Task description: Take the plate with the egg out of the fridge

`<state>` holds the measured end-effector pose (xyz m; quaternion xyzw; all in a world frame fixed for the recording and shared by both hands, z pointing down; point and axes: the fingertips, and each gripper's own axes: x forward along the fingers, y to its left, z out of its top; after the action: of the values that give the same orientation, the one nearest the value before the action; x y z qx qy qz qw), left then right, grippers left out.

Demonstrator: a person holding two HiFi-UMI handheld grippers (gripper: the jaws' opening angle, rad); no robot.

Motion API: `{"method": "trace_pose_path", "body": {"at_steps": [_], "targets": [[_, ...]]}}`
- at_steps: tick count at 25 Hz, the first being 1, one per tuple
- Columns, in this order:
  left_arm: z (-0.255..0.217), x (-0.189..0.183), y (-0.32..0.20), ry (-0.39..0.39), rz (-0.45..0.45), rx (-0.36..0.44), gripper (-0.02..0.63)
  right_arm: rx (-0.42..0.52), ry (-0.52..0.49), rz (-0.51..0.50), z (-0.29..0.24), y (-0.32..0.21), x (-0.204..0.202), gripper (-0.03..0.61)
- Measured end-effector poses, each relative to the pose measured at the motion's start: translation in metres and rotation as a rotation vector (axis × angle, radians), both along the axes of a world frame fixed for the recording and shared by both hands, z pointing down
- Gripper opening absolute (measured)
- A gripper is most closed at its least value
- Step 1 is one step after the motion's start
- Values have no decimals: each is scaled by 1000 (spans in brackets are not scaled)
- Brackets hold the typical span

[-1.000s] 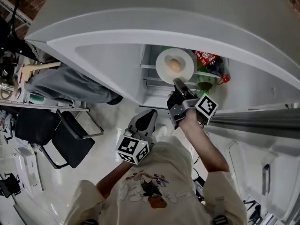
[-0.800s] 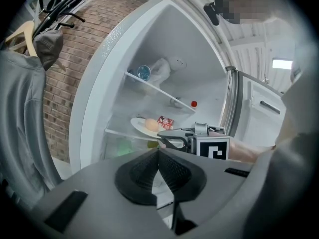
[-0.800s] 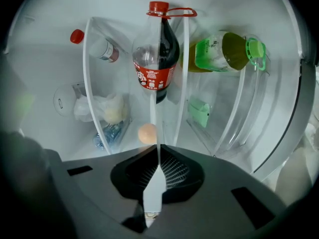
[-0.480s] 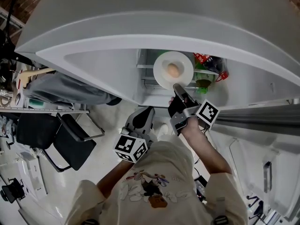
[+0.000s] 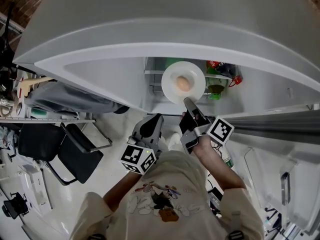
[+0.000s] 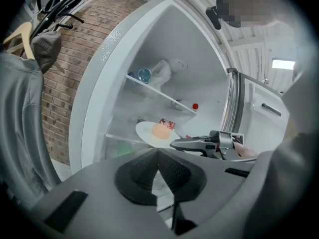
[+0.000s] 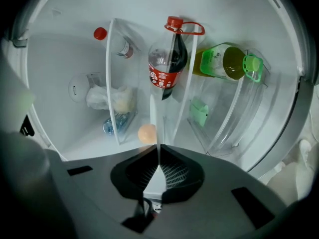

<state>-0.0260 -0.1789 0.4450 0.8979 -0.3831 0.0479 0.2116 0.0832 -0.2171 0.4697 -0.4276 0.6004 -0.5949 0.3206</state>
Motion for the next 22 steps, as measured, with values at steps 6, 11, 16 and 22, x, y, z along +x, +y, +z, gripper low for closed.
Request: {"method": "trace_pose_path", "body": {"at_steps": [6, 11, 16, 22], "targets": [[4, -1, 1, -16, 1, 3, 9, 15, 42, -1, 3, 17, 4, 18], [5, -3, 3, -25, 3, 2, 9, 12, 56, 3, 4, 34, 7, 18], [5, -3, 6, -26, 3, -4, 9, -1, 51, 18, 5, 46, 12, 18], [6, 0, 12, -26, 9, -13, 9, 10, 16, 19, -2, 55, 12, 18]]}}
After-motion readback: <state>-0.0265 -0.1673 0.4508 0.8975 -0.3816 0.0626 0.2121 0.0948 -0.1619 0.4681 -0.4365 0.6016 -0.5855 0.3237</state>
